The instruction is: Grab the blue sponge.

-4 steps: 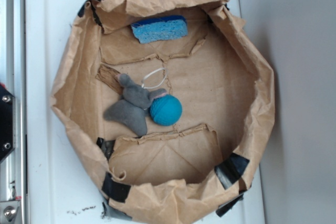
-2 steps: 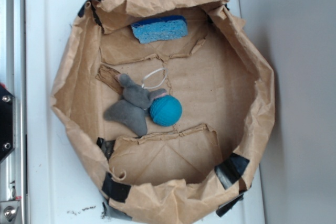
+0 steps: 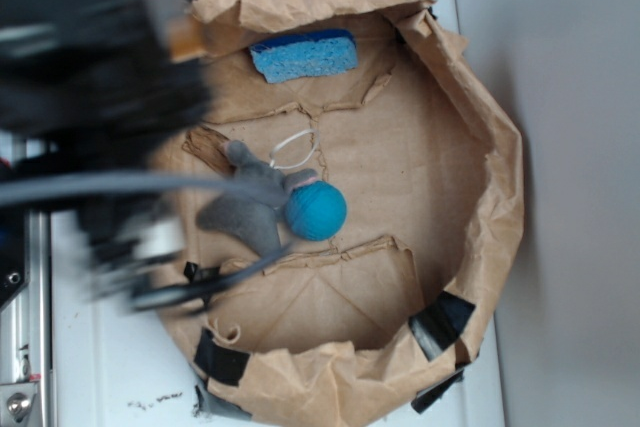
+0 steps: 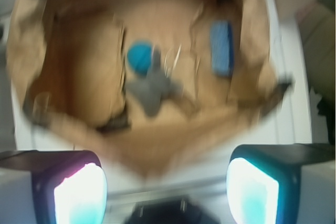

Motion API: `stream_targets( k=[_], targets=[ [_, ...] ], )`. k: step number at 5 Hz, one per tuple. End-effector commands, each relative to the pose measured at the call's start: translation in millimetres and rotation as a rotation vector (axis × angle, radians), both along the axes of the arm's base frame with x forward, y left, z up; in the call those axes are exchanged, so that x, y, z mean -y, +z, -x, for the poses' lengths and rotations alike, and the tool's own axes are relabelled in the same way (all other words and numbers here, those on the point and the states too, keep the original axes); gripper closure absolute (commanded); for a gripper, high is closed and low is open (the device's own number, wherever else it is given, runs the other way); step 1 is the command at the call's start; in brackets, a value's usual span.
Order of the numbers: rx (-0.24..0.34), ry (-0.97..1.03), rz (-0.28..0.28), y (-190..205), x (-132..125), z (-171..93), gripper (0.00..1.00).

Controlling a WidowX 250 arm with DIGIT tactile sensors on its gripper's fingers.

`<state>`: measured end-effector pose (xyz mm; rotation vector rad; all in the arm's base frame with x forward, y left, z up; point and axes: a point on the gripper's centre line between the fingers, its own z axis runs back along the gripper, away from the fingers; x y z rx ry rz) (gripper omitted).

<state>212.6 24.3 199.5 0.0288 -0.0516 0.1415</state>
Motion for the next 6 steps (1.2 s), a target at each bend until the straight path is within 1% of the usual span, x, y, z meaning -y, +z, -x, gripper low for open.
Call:
stream_targets(
  k=[1, 2, 3, 4, 5, 6],
  targets=[
    [0.038, -0.012, 0.038, 8.1, -18.5, -53.9, 0.00],
    [0.038, -0.012, 0.038, 8.1, -18.5, -53.9, 0.00],
    [0.037, -0.261, 0.062, -16.9, -14.5, -34.3, 0.00],
    [-0.005, -0.503, 0.047, -42.5, -6.0, -39.4, 0.00],
    [-0.012, -0.594, -0.002, -57.3, 2.0, -31.3, 0.00],
    [-0.047, -0.594, -0.015, -69.7, -0.1, -33.3, 0.00]
  ],
)
